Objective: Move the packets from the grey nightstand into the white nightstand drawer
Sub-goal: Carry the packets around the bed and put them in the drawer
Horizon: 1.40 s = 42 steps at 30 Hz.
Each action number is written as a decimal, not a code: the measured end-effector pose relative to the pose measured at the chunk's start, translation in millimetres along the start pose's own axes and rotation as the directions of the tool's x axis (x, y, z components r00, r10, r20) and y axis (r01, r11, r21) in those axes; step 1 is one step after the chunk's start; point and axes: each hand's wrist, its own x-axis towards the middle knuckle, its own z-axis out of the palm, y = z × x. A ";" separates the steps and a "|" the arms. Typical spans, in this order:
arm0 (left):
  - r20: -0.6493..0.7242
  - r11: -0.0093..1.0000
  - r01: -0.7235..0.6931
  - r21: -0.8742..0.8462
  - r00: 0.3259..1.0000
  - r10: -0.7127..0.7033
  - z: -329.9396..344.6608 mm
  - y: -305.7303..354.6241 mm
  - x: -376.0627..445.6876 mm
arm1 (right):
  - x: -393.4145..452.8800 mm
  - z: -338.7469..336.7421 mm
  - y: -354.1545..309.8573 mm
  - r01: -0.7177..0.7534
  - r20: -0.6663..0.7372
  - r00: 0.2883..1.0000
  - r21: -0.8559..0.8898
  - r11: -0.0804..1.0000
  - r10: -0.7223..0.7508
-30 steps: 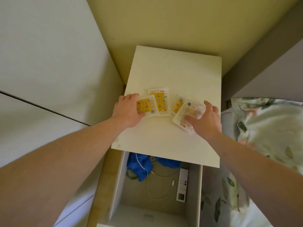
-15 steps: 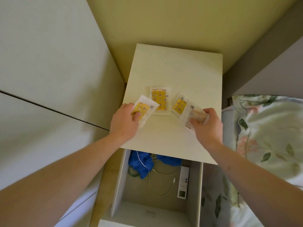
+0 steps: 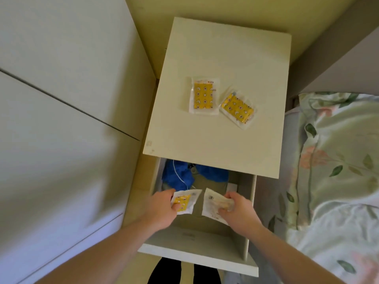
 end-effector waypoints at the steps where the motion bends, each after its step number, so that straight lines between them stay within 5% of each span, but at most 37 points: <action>1: 0.017 0.999 0.035 0.016 0.999 -0.035 7.8 -3.5 6.1 | 8.3 10.6 7.6 -0.052 0.018 0.998 -0.040 0.998 0.053; 7: 0.064 0.975 0.154 0.161 0.984 -0.166 50.9 -24.4 44.7 | 47.0 58.7 30.1 -0.205 0.017 0.978 -0.016 0.979 0.206; 15: 0.206 0.949 0.128 0.288 0.960 -0.192 63.8 -34.0 57.7 | 52.1 70.1 31.7 -0.278 -0.042 0.960 -0.092 0.956 0.275; 22: 0.028 0.982 -0.103 0.156 0.995 0.100 -20.7 27.1 35.2 | 9.9 7.2 -19.7 0.070 -0.142 0.986 -0.106 0.992 -0.085; 30: -0.360 0.927 -0.369 0.064 0.858 0.366 -156.4 138.7 56.7 | 13.5 -117.1 -107.5 0.401 -0.549 0.770 0.020 0.916 -0.325; 33: -0.442 0.931 -0.352 0.099 0.823 0.358 -176.6 159.8 96.4 | 48.6 -142.9 -123.6 0.361 -0.574 0.740 -0.101 0.927 -0.350; 42: -0.241 0.902 -0.123 0.414 0.941 0.239 -196.3 157.5 161.7 | 103.5 -149.6 -147.5 0.177 -0.479 0.817 -0.322 0.930 -0.321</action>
